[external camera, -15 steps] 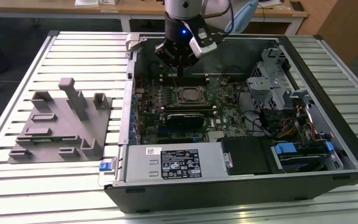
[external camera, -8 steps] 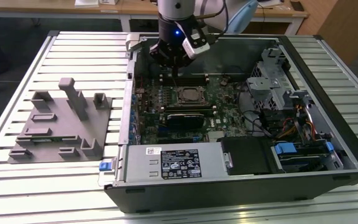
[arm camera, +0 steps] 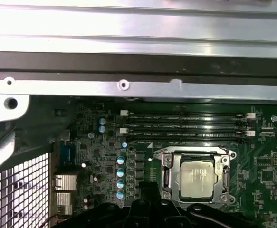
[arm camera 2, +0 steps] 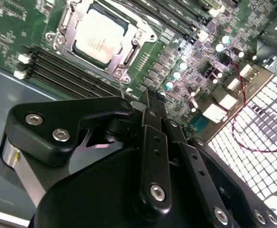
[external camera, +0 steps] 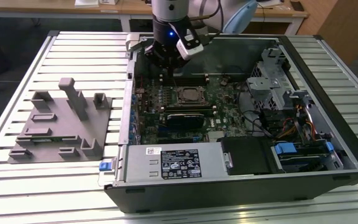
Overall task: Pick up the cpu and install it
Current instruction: 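Install the first cpu locking lever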
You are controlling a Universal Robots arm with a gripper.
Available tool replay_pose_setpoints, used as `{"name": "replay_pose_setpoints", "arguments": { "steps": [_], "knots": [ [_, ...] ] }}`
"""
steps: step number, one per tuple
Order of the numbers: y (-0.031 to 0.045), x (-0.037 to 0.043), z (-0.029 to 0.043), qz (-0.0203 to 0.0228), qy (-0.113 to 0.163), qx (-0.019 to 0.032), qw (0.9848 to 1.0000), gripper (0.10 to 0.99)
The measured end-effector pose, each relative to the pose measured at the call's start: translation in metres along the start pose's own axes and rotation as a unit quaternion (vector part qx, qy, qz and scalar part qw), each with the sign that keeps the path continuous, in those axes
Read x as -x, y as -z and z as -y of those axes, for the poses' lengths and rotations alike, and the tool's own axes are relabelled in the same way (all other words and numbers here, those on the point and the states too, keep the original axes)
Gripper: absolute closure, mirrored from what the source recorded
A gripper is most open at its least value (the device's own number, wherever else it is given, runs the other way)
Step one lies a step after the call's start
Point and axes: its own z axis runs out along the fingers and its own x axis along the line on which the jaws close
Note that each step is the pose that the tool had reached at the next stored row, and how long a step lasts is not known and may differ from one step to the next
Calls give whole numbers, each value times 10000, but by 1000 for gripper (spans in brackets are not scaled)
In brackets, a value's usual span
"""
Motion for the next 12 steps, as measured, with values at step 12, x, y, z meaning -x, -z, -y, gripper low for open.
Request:
{"name": "replay_pose_setpoints", "arguments": {
  "steps": [12],
  "knots": [
    [-90, -93, -209, 4, 0, 0, 10000, 980]
  ]
}}
